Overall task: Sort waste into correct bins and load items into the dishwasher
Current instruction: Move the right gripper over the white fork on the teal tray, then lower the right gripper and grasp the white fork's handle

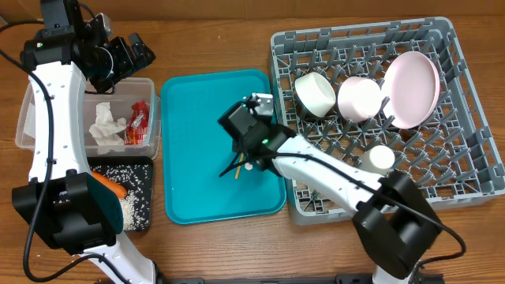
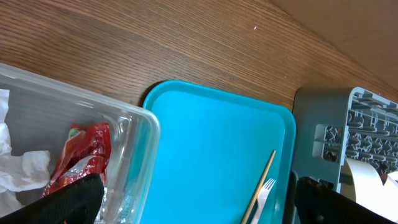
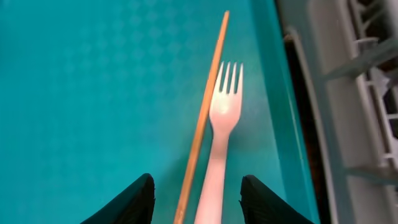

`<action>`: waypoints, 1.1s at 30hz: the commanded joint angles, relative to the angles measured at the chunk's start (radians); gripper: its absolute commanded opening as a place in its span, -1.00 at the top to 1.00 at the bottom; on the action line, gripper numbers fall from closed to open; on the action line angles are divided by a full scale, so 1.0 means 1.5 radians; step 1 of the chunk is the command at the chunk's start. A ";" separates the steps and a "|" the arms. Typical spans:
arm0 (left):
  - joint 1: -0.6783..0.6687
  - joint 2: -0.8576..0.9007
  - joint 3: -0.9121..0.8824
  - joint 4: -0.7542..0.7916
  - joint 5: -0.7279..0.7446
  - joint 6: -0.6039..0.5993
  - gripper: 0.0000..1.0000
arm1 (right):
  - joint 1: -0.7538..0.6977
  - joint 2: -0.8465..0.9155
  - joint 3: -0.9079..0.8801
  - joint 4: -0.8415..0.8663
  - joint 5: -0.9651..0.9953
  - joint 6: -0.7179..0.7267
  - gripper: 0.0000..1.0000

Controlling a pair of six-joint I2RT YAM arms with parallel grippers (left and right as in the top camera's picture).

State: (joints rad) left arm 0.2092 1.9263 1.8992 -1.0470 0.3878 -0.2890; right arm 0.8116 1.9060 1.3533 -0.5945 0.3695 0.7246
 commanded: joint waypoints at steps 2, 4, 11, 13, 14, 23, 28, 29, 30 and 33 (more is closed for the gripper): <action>-0.006 -0.011 0.014 0.000 -0.004 -0.007 -1.00 | 0.015 0.014 -0.003 0.006 0.050 -0.012 0.06; -0.006 -0.011 0.014 0.000 -0.004 -0.007 -1.00 | 0.015 0.014 -0.003 0.009 0.050 -0.012 0.06; -0.006 -0.011 0.014 0.001 -0.004 -0.007 -1.00 | 0.016 0.062 -0.003 0.037 0.063 -0.012 0.09; -0.006 -0.011 0.014 0.000 -0.004 -0.007 -1.00 | 0.014 0.069 -0.003 0.047 0.068 -0.012 0.11; -0.006 -0.011 0.014 0.000 -0.004 -0.007 -1.00 | 0.012 0.070 -0.003 0.052 0.068 -0.012 0.13; -0.006 -0.011 0.014 0.000 -0.004 -0.007 -1.00 | 0.005 0.105 -0.003 0.099 0.070 -0.011 0.20; -0.006 -0.011 0.014 0.001 -0.004 -0.007 -1.00 | -0.008 0.113 -0.003 0.100 0.070 -0.008 0.32; -0.006 -0.011 0.014 0.000 -0.004 -0.007 -1.00 | -0.010 0.113 -0.003 0.098 0.070 -0.005 0.34; -0.006 -0.011 0.014 0.000 -0.004 -0.007 -1.00 | -0.012 0.113 -0.003 0.093 0.070 0.007 0.34; -0.006 -0.011 0.014 0.000 -0.004 -0.007 -1.00 | -0.016 0.113 -0.003 0.089 0.070 0.024 0.34</action>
State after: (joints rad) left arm 0.2092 1.9263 1.8992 -1.0470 0.3874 -0.2890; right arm 0.7979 2.0716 1.3499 -0.4625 0.4541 0.7250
